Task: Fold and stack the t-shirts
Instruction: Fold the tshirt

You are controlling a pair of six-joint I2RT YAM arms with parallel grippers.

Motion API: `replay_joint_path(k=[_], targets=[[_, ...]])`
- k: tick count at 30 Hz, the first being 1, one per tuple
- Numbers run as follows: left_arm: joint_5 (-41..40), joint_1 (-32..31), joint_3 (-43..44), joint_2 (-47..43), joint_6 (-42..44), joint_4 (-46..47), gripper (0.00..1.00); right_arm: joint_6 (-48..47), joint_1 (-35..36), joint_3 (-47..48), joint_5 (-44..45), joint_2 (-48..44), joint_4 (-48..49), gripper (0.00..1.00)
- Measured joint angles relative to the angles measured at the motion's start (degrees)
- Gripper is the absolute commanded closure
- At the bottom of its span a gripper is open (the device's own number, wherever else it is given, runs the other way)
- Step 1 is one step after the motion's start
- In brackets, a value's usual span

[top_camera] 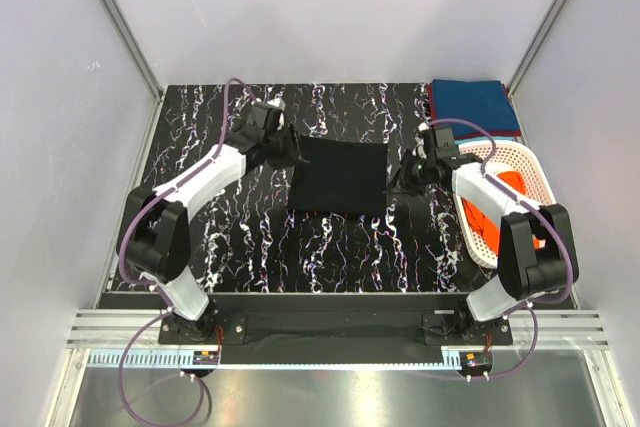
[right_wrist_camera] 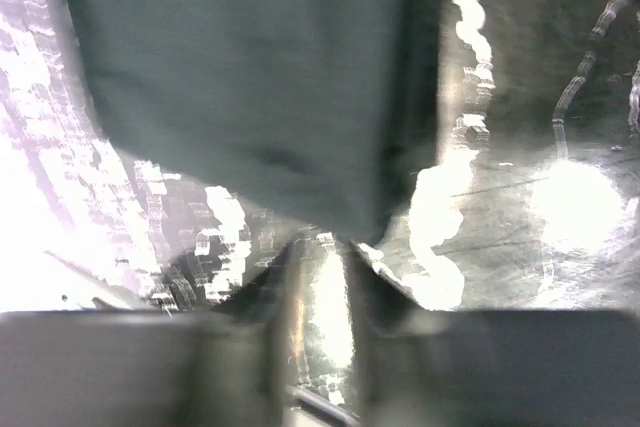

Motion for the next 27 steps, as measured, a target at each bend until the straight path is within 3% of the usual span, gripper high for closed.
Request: replay_joint_path(k=[1, 5, 9, 19, 27], targets=[[1.64, 0.0, 0.48, -0.76, -0.02, 0.74, 0.56, 0.04, 0.02, 1.18, -0.57, -0.76, -0.79, 1.0], [7.39, -0.52, 0.81, -1.25, -0.5, 4.22, 0.57, 0.17, 0.35, 6.82, -7.41, 0.02, -0.98, 1.0], [9.94, -1.4, -1.68, -0.59, -2.03, 7.1, 0.57, -0.24, 1.79, 13.88, -15.41, 6.67, 1.01, 1.0], [3.23, -1.57, -8.63, 8.39, -3.5, 6.67, 0.58, -3.13, 2.21, 16.52, -26.03, 31.28, 4.68, 1.0], [1.29, -0.28, -8.92, 8.02, -4.13, 7.15, 0.57, -4.68, 2.27, 16.9, -24.87, 27.65, 2.58, 1.0]])
